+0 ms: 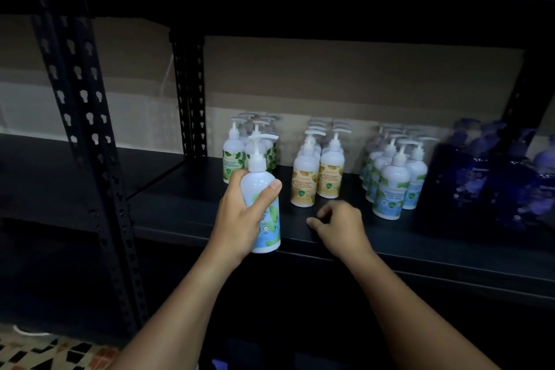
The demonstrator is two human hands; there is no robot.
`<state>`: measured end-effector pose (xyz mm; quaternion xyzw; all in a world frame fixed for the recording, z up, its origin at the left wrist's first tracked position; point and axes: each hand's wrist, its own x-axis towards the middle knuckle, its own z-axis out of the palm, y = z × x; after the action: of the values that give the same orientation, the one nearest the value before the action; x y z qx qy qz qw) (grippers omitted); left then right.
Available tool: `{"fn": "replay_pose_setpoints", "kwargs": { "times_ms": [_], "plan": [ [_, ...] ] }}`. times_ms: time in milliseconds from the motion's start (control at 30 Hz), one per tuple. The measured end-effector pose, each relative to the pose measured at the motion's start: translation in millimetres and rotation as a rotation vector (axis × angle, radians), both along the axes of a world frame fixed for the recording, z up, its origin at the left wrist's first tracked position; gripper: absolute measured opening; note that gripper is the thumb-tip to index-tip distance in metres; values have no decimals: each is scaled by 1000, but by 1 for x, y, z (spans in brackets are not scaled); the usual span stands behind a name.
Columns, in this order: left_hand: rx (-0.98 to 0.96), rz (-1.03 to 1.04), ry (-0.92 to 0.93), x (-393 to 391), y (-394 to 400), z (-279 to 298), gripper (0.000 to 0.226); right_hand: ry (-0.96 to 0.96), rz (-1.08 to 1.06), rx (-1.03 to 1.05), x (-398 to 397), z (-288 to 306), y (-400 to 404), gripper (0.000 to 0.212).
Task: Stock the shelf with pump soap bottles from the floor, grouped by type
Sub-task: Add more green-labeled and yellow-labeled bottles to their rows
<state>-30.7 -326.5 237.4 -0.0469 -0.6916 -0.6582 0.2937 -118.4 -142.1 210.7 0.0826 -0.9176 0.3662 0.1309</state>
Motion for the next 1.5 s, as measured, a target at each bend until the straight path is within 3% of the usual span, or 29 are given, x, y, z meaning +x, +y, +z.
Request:
{"fn": "replay_pose_setpoints", "kwargs": {
  "times_ms": [200,533,767,1000,1167,1500],
  "plan": [
    [20,-141,22,-4,52,-7,36,33,-50,139,22,0,89,20],
    [-201,-313,-25,-38,142,-11,50,-29,-238,221,17,6,210,32],
    [-304,-368,-69,-56,193,-16,61,-73,-284,213,9,4,246,41],
    [-397,-380,-66,-72,229,-15,45,-25,-325,245,8,-1,242,41],
    [-702,-43,71,-98,246,-20,78,1,-334,278,9,-4,238,39],
    [-741,272,166,-143,265,-25,91,-22,-331,355,6,0,237,41]
  ]
}}
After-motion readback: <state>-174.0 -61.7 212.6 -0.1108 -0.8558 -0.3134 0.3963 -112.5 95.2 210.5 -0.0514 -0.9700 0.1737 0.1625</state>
